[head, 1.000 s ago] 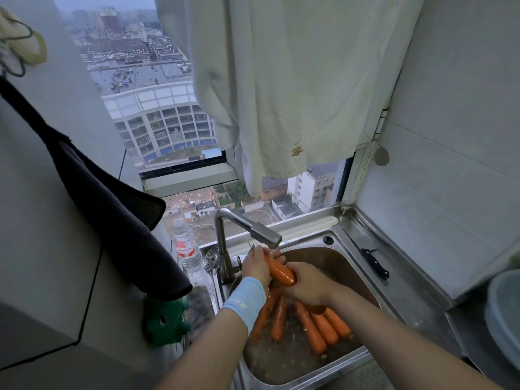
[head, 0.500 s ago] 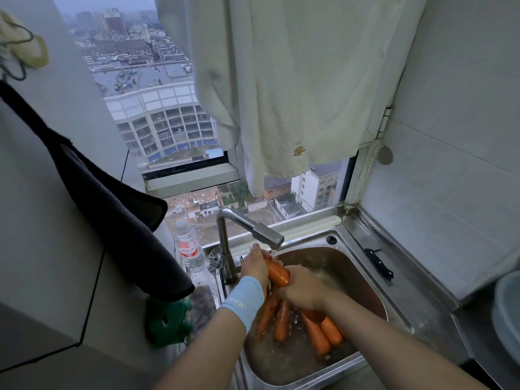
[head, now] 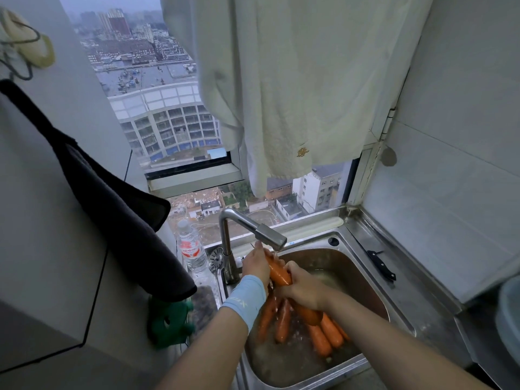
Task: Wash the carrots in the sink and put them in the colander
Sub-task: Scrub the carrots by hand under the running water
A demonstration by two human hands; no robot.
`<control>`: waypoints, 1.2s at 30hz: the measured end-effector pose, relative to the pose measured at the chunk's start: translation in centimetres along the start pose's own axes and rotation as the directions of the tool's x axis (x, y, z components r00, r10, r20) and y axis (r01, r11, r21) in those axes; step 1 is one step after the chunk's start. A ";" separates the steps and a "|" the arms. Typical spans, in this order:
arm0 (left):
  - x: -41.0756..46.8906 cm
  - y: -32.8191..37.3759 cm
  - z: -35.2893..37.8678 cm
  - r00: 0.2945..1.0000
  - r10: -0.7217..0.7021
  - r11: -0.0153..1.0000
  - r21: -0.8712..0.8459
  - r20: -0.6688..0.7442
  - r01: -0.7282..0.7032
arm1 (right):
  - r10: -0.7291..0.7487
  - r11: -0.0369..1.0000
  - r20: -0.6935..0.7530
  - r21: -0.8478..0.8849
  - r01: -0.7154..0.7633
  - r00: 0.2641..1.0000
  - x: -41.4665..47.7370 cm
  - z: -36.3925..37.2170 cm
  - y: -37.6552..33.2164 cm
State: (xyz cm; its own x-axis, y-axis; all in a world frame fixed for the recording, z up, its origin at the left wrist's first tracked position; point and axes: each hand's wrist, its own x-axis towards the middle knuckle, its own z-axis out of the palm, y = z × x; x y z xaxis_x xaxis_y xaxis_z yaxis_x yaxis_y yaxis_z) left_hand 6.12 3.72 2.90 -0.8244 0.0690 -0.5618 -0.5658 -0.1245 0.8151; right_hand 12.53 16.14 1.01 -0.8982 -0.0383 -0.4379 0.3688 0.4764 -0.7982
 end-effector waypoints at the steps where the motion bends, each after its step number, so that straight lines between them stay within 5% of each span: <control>1: 0.0 -0.1 0.0 0.998 0.017 1.000 0.021 0.058 -0.018 | -0.007 0.999 -0.018 0.046 0.008 1.000 0.1 0.0 0.2; 6: -0.2 -1.2 -0.2 0.975 0.034 0.979 0.189 0.219 -0.077 | -0.047 0.989 -0.087 0.134 0.058 0.995 0.1 -0.7 0.9; 12: 0.4 -0.1 -0.4 0.993 0.115 0.942 0.316 0.012 -0.113 | -0.074 0.982 -0.002 0.176 0.073 0.997 -0.4 -0.4 0.1; 14: 0.6 0.4 -0.5 0.998 0.059 0.976 0.212 0.003 -0.058 | -0.062 0.968 0.024 0.247 0.054 0.998 -0.4 -0.3 -0.3; 17: 0.5 0.8 -0.6 0.987 -0.056 0.984 -0.162 0.151 0.081 | -0.041 0.944 0.030 0.330 0.029 0.999 -0.2 -0.4 -1.0; 19: 0.5 0.7 -0.9 0.967 -0.045 0.970 -0.220 0.252 0.103 | -0.032 0.936 0.031 0.352 0.019 0.999 0.0 -0.7 -1.2; 25: -0.4 -0.7 -0.8 0.952 -0.010 0.999 -0.040 0.306 0.023 | 0.036 0.946 0.005 0.322 -0.036 0.999 0.2 -0.8 -2.5; 29: 0.4 -0.3 -0.9 0.971 -0.023 0.986 0.164 0.238 -0.017 | 0.068 0.873 0.064 0.478 -0.091 0.996 0.0 -0.7 -2.6; 32: 0.7 0.2 -1.0 0.980 -0.018 0.995 0.098 0.198 -0.002 | 0.103 0.756 0.153 0.630 -0.177 0.983 0.4 -1.1 -1.9; 36: 1.8 -0.1 -1.2 0.992 -0.004 1.000 -0.005 0.123 0.004 | 0.081 0.750 0.307 0.608 -0.261 0.948 0.1 -1.5 -1.7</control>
State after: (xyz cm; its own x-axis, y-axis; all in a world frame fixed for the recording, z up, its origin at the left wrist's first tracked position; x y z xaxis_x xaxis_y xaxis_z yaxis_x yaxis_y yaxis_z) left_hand 4.67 2.62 1.64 -0.8178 0.1907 -0.5431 -0.5693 -0.1294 0.8119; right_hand 11.44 16.64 2.95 -0.7481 -0.2674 -0.6073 0.6566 -0.1668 -0.7355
